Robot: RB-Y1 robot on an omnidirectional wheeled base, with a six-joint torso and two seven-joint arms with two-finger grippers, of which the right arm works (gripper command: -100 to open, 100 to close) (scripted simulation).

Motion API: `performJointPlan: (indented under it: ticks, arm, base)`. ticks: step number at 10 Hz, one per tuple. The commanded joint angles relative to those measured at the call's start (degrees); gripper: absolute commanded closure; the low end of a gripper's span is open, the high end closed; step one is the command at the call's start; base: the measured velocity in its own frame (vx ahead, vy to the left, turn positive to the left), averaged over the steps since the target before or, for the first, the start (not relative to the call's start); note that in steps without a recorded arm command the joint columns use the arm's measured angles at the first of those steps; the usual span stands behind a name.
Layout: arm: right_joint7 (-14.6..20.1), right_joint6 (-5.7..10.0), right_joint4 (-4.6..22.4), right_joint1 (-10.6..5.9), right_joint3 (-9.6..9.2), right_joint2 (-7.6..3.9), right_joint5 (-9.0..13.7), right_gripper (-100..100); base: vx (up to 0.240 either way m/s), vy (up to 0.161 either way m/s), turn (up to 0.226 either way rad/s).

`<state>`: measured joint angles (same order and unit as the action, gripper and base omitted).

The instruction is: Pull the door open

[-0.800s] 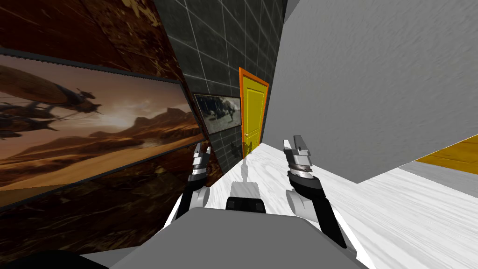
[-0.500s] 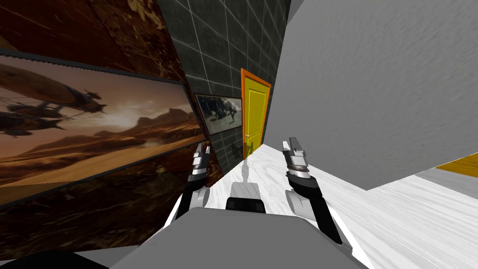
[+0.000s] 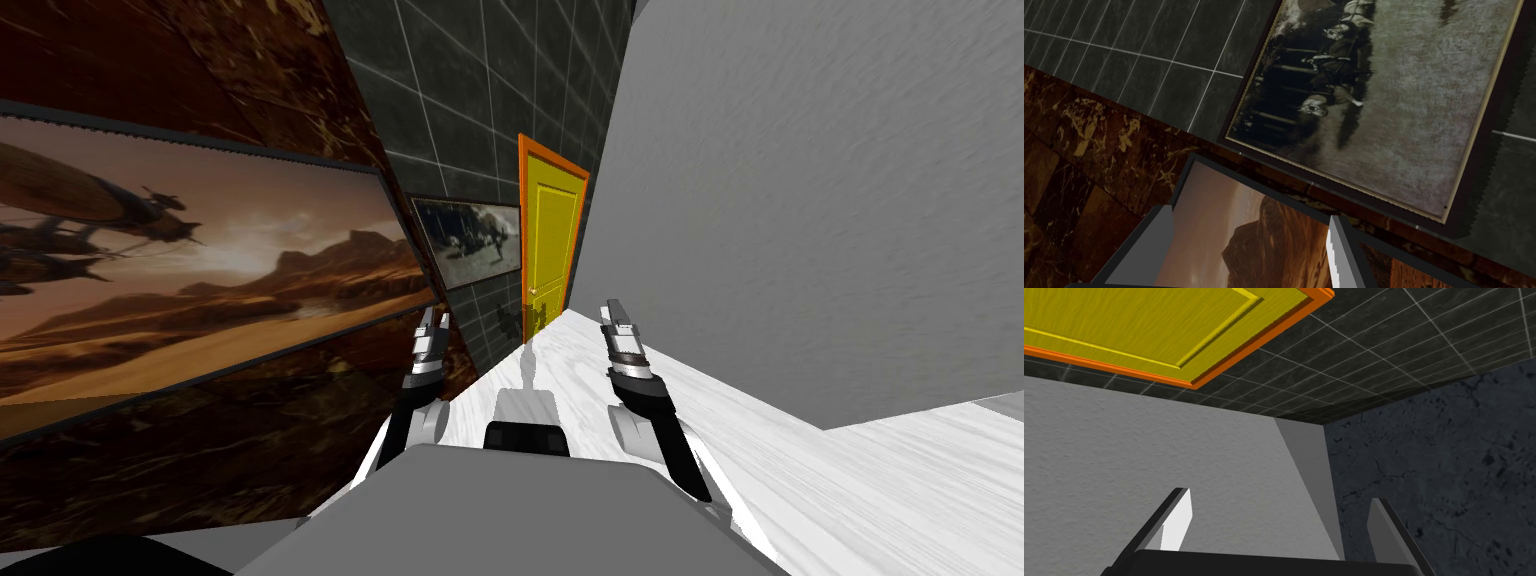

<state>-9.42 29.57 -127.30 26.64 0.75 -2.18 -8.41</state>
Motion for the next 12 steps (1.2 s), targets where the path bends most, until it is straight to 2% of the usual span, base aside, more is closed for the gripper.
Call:
performJointPlan:
  ticks: [1,5,12]
  arm:
    - [-1.19,0.35,1.68,-0.6,0.26,-0.32,-0.33,-100]
    - [-4.38,1.5,6.24,-1.89,0.82,-1.05,-1.29,-100]
    - [-11.03,3.91,15.74,-4.58,1.98,-2.22,-3.3,-100]
  base:
    - [0.077,-0.036,0.072]
    - [0.08,-0.037,0.083]
    - [0.088,-0.056,0.099]
